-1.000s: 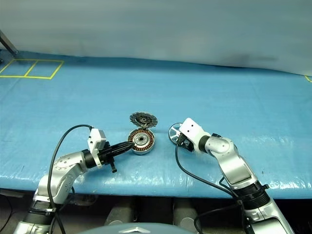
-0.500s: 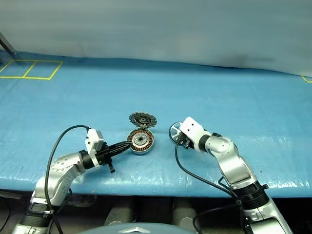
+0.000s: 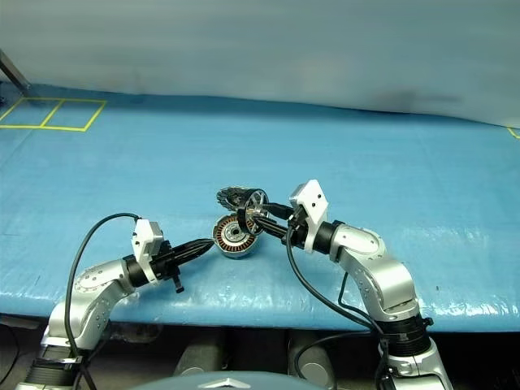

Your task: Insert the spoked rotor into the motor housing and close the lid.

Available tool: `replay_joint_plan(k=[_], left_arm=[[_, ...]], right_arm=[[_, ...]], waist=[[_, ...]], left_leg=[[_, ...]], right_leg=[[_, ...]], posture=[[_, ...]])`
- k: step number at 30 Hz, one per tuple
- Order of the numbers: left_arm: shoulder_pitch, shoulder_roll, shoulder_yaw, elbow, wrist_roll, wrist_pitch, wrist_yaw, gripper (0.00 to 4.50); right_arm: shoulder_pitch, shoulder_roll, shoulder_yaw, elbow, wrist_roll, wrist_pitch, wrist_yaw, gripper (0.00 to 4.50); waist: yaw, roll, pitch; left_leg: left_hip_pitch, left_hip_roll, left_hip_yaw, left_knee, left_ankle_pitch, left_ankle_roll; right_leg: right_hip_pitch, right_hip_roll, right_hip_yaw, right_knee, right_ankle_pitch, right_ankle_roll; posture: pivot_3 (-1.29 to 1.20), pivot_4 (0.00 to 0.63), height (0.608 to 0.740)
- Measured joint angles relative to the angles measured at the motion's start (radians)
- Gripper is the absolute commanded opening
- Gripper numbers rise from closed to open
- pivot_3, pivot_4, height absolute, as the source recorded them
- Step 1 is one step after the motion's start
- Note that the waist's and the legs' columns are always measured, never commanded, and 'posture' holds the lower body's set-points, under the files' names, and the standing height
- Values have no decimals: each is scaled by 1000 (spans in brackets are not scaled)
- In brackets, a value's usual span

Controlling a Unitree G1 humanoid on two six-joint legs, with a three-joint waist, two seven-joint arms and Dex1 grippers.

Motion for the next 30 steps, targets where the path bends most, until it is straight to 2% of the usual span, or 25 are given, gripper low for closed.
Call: replay_joint_plan(k=[7,16,30], left_arm=[[-31,-9,-9,102,37,-153,-58,0],[-61,-21,-34,171,44,-182,-98,0],[-53,-22,-41,183,66,-246,-116,0]], right_arm=[[-8,-10,52,25,-2,2,8,1589],[-81,-33,129,103,-47,-21,37,1589],[-160,-85,224,169,-149,-93,106,1589]], waist=[[0,0,0],[0,0,0],[0,0,0]], left_leg=[[0,0,0,0,0,0],[-1,0,0,0,0,0],[0,0,0,0,0,0]], right_leg=[[0,0,0,0,0,0],[0,0,0,0,0,0],[0,0,0,0,0,0]], posture=[[0,150,740],[0,150,740],[0,150,740]])
